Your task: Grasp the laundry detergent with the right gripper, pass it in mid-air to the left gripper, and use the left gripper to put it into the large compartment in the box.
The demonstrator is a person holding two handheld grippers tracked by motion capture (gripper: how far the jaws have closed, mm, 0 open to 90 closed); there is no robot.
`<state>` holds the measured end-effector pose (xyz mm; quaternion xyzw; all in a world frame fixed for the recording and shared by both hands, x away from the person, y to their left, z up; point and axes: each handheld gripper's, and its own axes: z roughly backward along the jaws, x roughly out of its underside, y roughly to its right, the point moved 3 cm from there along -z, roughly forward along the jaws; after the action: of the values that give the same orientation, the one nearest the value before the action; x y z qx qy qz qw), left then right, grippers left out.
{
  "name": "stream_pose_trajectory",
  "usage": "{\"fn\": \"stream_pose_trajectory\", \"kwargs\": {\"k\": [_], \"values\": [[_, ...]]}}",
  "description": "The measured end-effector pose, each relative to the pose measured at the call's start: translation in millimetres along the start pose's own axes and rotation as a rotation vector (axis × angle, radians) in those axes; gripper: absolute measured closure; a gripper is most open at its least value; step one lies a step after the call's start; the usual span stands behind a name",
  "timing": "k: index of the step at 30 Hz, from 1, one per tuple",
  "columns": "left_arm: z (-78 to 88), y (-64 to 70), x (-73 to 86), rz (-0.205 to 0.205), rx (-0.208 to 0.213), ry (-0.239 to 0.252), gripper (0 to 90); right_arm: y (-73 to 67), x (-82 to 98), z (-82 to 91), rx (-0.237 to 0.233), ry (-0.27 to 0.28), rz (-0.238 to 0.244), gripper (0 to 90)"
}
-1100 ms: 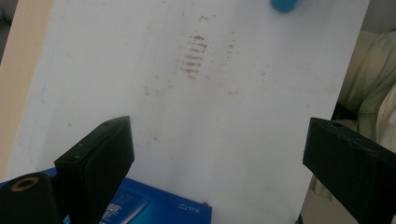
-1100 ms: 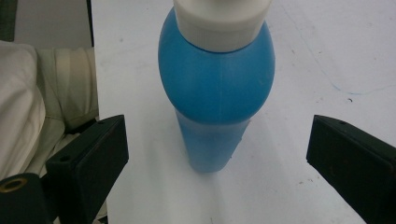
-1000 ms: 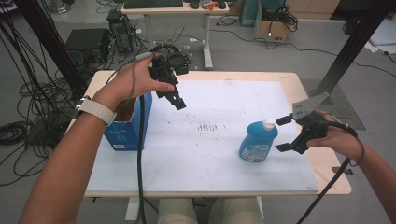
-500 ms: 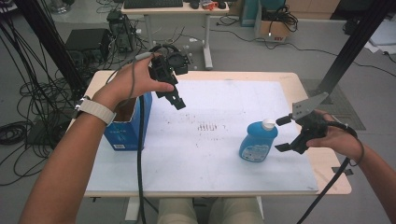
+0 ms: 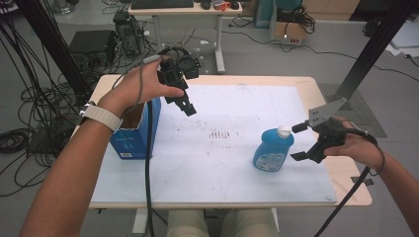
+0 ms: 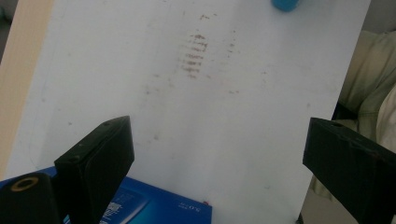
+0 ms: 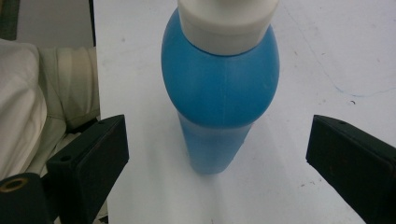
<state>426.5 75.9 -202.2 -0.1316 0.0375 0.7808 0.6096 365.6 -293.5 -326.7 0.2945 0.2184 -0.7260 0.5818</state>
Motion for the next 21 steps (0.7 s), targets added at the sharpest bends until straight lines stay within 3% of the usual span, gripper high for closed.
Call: {"fn": "stream_pose_trajectory", "kwargs": {"k": [5,6,14,16,19,21], "values": [[0.2,0.6,0.5,0.005,0.000,0.005,9.1,-0.1,-0.3,-0.2,-0.002,0.005,0.003,5.7],[0.5,0.5,0.5,0.003,0.000,0.001,9.1,0.5,-0.8,1.0,-0.009,-0.017,0.015,5.7],[0.4,0.7,0.6,0.006,0.001,0.002,9.1,-0.7,-0.9,-0.4,-0.001,0.009,0.002,5.7],[0.5,0.5,0.6,0.004,0.001,0.001,9.1,0.0,-1.1,1.2,-0.011,-0.021,0.017,5.7],[0.5,0.5,0.7,0.004,0.001,0.001,9.1,0.0,-1.1,1.0,-0.010,-0.021,0.015,5.7],[0.4,0.7,0.8,0.006,0.002,0.003,9.1,-0.7,-1.2,-0.4,-0.003,0.004,0.003,5.7]]}}
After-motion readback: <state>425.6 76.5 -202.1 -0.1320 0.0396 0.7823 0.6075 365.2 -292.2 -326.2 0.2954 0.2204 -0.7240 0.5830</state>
